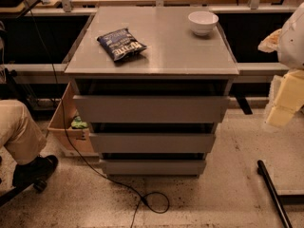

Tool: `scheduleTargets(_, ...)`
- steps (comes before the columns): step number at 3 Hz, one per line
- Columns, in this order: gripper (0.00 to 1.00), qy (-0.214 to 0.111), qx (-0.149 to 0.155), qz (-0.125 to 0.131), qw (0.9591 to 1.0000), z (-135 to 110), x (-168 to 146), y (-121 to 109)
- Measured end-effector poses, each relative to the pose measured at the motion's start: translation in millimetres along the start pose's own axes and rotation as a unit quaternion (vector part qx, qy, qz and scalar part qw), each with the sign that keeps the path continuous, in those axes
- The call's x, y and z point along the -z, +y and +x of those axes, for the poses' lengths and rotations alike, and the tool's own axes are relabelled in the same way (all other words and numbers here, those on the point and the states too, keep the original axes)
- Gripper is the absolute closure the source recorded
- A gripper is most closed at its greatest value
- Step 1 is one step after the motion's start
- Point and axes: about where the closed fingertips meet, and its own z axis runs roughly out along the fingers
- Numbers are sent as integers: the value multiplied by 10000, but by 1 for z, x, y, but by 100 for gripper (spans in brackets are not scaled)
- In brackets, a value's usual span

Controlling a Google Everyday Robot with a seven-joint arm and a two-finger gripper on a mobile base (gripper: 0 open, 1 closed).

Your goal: Open middle drawer

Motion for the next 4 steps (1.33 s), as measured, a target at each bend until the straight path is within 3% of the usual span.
scheduleTargets(1, 0, -6, 14, 36, 10000, -1, 0, 0)
scheduleTargets(2, 0, -124, 50, -86, 9999, 5, -30, 7)
scheduleTargets(3, 0, -363, 217, -371, 9984, 12, -88, 25)
scheduleTargets(4, 0, -669, 504, -836, 9930, 19, -179, 56)
